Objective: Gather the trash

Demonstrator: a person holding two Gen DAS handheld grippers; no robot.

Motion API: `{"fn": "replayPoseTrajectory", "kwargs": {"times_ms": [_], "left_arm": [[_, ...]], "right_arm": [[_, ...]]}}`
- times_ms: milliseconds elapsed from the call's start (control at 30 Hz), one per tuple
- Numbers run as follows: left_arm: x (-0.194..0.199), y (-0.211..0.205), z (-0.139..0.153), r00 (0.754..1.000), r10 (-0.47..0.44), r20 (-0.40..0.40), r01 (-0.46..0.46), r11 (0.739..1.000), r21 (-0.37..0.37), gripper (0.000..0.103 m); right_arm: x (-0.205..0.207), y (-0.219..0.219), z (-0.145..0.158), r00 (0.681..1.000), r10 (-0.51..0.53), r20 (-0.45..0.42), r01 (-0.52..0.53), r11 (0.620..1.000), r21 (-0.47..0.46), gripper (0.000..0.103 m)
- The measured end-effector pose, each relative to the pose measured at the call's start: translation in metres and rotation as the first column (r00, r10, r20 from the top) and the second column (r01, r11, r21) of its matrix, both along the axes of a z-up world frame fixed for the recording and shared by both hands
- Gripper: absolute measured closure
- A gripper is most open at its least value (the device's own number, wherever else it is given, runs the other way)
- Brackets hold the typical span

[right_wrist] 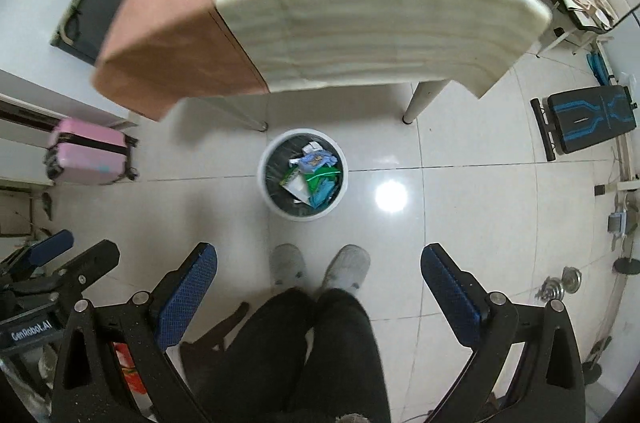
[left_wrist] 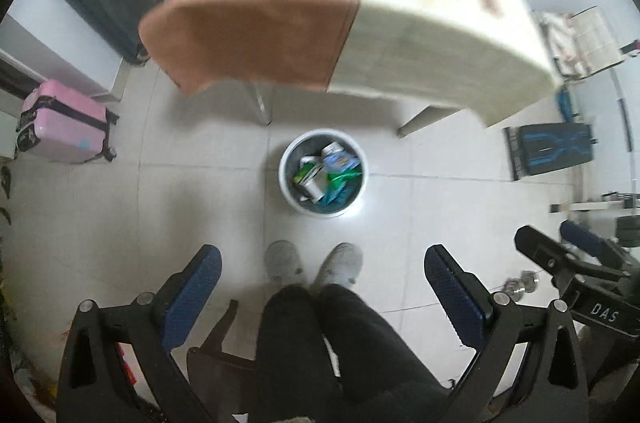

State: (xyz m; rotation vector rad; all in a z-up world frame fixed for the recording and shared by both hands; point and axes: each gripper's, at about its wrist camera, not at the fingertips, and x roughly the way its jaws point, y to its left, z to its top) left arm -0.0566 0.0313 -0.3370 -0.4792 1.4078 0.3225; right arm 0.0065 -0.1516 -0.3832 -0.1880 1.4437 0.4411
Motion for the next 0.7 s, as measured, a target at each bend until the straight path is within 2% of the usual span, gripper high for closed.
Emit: {"fn": "replayPoseTrajectory", "kwargs": {"times_ms": [100, 300, 500, 700], "left_arm": [[-0.004, -0.002, 0.045, 0.998, -0.015, 0.069, 0.016, 1.0, -0.005, 0.0], [-0.014, -0.002, 0.108, 0.986, -0.017, 0.168, 0.025, 0.999, -0.043, 0.0], [-0.025, -0.007, 0.153, 0.968, -0.023, 0.249, 0.043, 0.996, -0.073, 0.0], [-0.037, -0.011, 0.182, 0.955, -0.021, 0.295, 0.051, 0.994, -0.092, 0.0]], "right_arm": [[-0.011, -0.012, 0.051, 1.0, -0.013, 0.019, 0.012, 0.999, 0.043, 0.0], [-0.035, -0.027, 0.129, 0.999, -0.002, 0.05, -0.004, 0.993, 0.118, 0.0], [-0.056, -0.035, 0.199, 0.997, 0.006, 0.082, -0.021, 0.981, 0.192, 0.0], [-0.071, -0.035, 0.247, 0.992, 0.014, 0.127, -0.043, 0.973, 0.226, 0.0]]}}
